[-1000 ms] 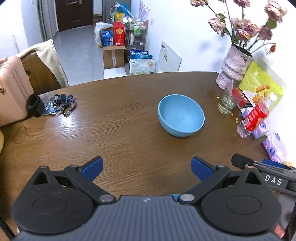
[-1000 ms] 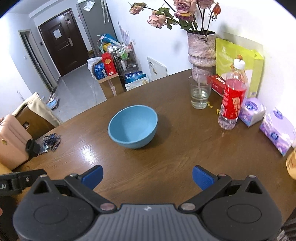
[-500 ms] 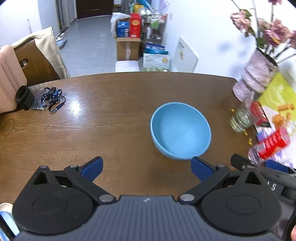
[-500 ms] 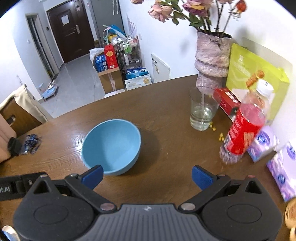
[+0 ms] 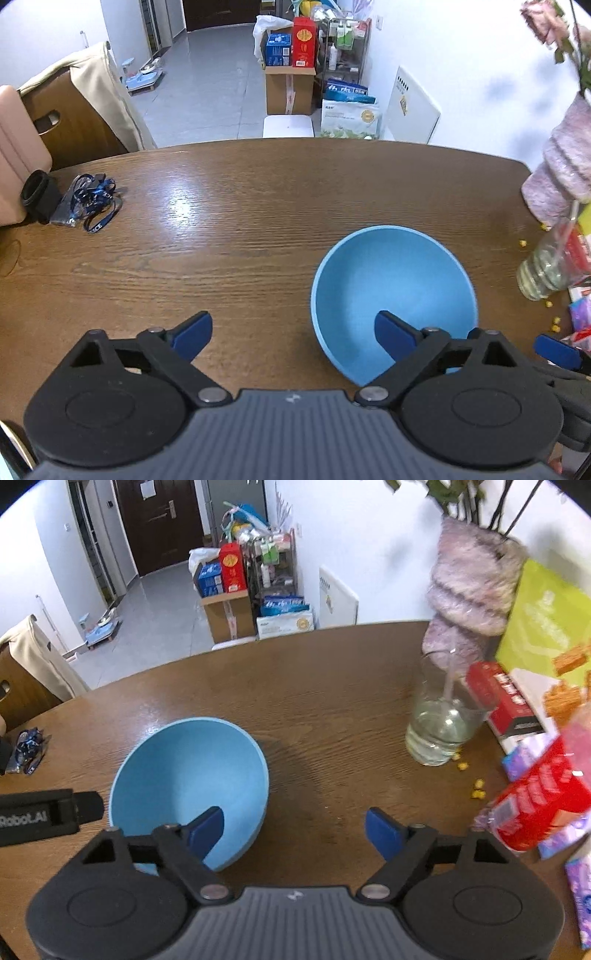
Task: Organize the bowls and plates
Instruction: 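Close the left gripper on the bowl rim while the right gripper pinches it too, then lift and carry the light-blue bowl with both grippers toward the nested bowls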
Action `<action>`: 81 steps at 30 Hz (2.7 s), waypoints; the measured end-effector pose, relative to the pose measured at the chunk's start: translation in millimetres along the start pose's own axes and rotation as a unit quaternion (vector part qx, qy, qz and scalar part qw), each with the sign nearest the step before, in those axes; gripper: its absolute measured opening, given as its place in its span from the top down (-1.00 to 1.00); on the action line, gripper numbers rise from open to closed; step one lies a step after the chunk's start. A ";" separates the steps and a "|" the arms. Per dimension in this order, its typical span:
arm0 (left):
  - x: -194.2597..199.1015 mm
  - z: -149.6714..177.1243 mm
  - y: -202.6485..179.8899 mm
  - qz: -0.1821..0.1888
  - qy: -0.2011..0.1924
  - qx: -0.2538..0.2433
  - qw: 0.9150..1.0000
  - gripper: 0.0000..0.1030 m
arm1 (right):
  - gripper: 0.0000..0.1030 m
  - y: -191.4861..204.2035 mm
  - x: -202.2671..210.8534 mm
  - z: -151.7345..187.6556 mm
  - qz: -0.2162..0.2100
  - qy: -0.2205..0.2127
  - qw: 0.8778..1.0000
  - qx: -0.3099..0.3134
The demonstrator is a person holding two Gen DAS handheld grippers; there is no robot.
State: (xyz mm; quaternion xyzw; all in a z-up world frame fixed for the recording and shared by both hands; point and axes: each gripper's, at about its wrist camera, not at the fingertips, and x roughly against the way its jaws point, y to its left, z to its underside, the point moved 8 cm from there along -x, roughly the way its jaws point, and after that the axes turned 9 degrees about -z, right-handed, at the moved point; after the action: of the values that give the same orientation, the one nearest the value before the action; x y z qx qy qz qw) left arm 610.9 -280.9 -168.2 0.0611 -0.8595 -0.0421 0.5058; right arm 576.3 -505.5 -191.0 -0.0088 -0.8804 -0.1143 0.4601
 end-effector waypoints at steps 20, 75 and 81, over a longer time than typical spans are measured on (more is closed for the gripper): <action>-61.2 6.0 -16.5 0.028 0.062 -0.005 0.998 0.56 | 0.84 7.1 -57.0 -2.0 -0.043 0.015 0.999 -0.022; 112.0 47.6 149.2 0.085 -0.059 -0.004 0.995 0.77 | 0.86 164.9 118.6 56.6 -0.056 -0.100 0.993 0.018; 128.3 59.8 178.6 0.086 -0.071 -0.001 0.994 0.77 | 0.85 193.0 136.3 75.4 -0.060 -0.107 0.992 0.027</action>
State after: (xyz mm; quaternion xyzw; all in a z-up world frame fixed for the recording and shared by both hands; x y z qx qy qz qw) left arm 485.8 -122.5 -62.4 -0.0168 -0.8951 -0.0031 0.4456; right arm 460.1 -313.9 -84.6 0.0445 -0.9264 -0.1163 0.3554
